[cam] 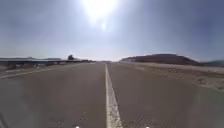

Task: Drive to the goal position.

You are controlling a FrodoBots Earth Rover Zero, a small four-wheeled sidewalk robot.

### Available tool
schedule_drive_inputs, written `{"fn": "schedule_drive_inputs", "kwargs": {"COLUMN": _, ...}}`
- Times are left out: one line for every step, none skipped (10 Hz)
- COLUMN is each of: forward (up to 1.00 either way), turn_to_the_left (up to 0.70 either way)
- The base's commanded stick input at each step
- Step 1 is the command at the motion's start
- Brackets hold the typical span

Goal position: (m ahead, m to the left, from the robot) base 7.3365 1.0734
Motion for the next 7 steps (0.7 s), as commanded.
{"fn": "schedule_drive_inputs", "kwargs": {"forward": 0.70, "turn_to_the_left": 0.00}}
{"fn": "schedule_drive_inputs", "kwargs": {"forward": 0.70, "turn_to_the_left": 0.00}}
{"fn": "schedule_drive_inputs", "kwargs": {"forward": 0.70, "turn_to_the_left": 0.00}}
{"fn": "schedule_drive_inputs", "kwargs": {"forward": 0.70, "turn_to_the_left": 0.00}}
{"fn": "schedule_drive_inputs", "kwargs": {"forward": 0.70, "turn_to_the_left": 0.00}}
{"fn": "schedule_drive_inputs", "kwargs": {"forward": 0.70, "turn_to_the_left": 0.00}}
{"fn": "schedule_drive_inputs", "kwargs": {"forward": 0.70, "turn_to_the_left": 0.00}}
